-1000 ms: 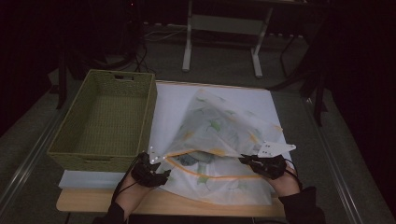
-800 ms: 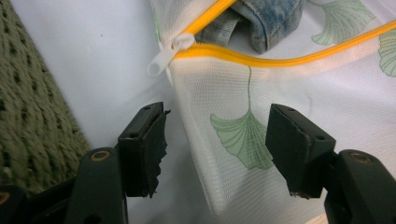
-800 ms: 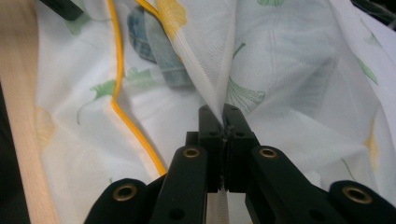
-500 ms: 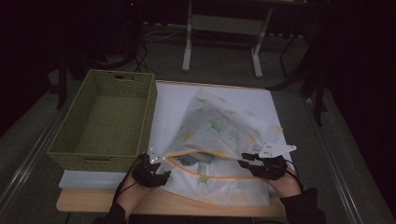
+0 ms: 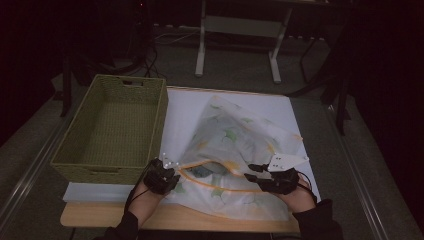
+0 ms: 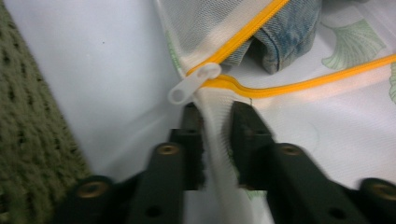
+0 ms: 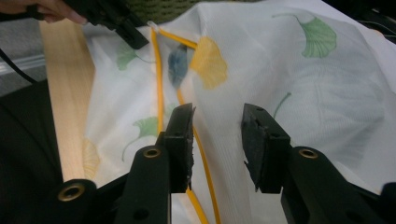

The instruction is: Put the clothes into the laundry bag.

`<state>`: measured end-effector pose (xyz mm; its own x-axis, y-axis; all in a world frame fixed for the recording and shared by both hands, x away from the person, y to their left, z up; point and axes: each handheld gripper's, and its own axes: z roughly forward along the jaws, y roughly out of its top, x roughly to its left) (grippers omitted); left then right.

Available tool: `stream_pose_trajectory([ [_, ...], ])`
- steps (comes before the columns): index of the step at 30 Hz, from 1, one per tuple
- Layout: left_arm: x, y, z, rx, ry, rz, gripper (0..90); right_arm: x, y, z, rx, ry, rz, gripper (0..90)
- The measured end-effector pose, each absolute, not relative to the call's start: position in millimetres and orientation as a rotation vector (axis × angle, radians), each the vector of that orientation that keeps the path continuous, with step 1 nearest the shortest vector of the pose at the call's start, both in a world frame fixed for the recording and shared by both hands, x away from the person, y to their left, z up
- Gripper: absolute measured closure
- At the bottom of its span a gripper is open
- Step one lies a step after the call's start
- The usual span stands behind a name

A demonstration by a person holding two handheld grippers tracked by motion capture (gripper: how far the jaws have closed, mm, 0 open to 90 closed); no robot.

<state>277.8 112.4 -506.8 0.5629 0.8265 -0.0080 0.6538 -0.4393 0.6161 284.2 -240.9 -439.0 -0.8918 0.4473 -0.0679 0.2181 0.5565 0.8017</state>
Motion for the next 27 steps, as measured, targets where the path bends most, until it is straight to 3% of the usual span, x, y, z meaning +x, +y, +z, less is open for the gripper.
stream_pose_trajectory([
  [3,275,109,-503,2.248,1.151,0.446,89.9,283,-238,-434,0.544,2.515,1.266,59.4],
  [27,278,95,-455,2.224,1.027,0.432,90.0,283,-219,-421,0.486,2.505,1.371,44.7],
])
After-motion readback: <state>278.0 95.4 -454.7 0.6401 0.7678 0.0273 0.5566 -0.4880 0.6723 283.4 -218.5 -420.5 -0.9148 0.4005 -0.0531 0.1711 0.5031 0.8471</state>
